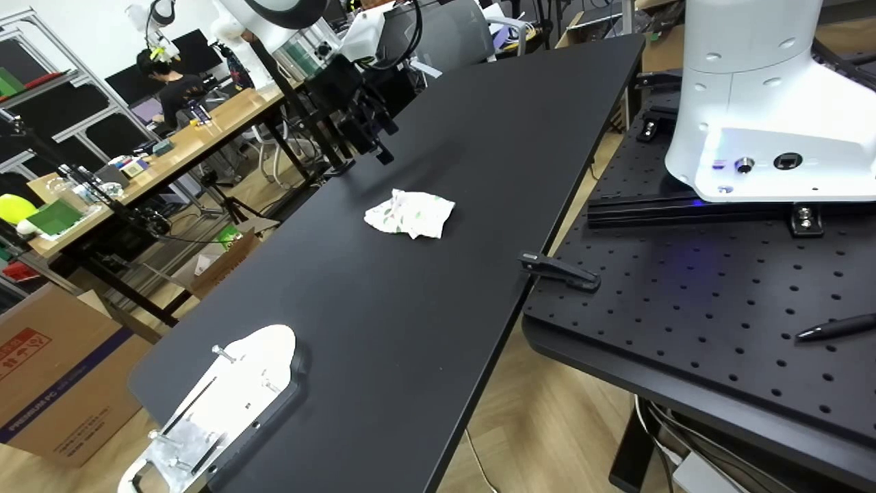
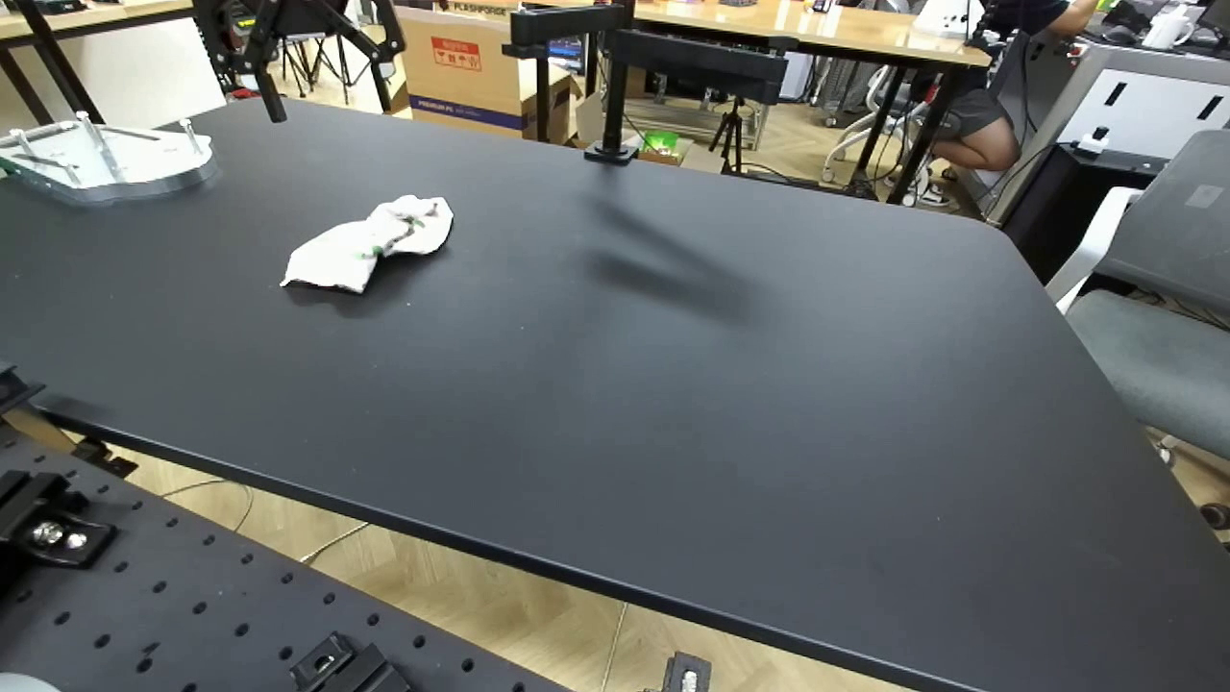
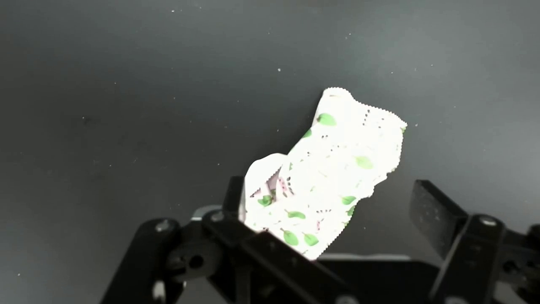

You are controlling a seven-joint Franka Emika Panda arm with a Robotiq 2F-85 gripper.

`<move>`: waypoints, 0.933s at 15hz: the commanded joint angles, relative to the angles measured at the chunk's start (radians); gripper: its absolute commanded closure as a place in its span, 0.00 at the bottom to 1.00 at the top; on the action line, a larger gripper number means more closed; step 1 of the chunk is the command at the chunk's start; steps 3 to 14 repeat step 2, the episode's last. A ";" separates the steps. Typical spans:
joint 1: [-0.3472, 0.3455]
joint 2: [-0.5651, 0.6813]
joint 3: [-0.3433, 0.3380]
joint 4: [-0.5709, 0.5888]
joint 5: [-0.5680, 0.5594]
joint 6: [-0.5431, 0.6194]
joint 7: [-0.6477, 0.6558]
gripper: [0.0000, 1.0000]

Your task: Unhang the white cloth from the black frame

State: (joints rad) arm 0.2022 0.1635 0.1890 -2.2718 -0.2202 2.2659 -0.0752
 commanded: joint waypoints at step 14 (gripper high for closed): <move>0.001 0.000 -0.001 0.002 0.001 -0.002 -0.001 0.01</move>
